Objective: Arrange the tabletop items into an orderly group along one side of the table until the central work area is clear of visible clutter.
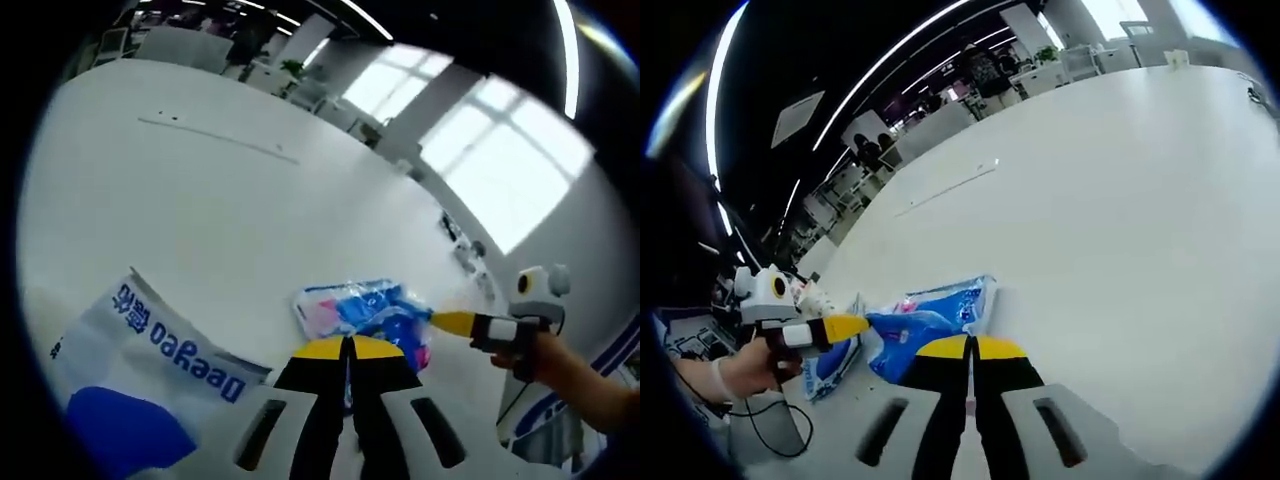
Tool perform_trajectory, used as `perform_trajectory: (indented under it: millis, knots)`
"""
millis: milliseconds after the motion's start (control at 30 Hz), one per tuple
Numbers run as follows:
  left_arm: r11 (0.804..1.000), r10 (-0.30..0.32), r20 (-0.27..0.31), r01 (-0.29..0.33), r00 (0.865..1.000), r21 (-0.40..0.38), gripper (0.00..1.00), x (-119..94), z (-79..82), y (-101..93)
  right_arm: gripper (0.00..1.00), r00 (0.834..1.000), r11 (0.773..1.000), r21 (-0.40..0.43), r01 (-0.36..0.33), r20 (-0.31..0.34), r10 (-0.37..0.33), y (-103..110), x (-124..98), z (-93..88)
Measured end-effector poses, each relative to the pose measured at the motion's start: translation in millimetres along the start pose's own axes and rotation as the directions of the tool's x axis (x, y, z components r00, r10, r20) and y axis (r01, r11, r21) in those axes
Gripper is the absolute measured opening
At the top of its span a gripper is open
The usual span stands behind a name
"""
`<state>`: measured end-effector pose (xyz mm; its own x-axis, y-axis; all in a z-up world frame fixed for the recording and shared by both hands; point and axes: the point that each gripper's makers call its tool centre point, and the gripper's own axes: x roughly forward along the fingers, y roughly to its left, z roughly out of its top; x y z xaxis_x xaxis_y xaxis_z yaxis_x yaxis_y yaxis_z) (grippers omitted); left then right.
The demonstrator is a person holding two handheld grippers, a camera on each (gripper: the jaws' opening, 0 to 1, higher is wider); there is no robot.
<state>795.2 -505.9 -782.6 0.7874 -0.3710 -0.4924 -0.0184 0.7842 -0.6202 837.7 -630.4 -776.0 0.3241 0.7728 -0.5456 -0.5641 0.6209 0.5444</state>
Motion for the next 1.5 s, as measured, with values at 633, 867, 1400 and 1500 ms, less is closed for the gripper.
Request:
perform_trajectory:
  millis: [633,867,1400,1500]
  knots:
    - [1.000,-0.009,-0.007,0.009,1.000,-0.017,0.00,3,-6.0,1.6,0.00,1.000,1.000,-0.006,0.007,-0.002,-0.007,-2,0,-3.6]
    - [1.000,-0.013,-0.003,0.013,1.000,-0.013,0.00,3,-6.4,0.1,0.00,1.000,1.000,-0.006,0.008,-0.004,-0.008,-3,1,-4.1]
    - [0.999,-0.033,0.018,0.033,0.999,-0.028,0.00,-2,-9.4,-10.3,0.00,1.000,0.999,-0.043,0.018,-0.006,-0.018,-4,-1,-5.1]
    - [0.999,-0.034,0.023,0.034,0.999,-0.027,0.00,-3,-9.5,-12.2,0.00,1.000,0.999,-0.049,0.012,-0.004,-0.012,-3,-1,-4.8]
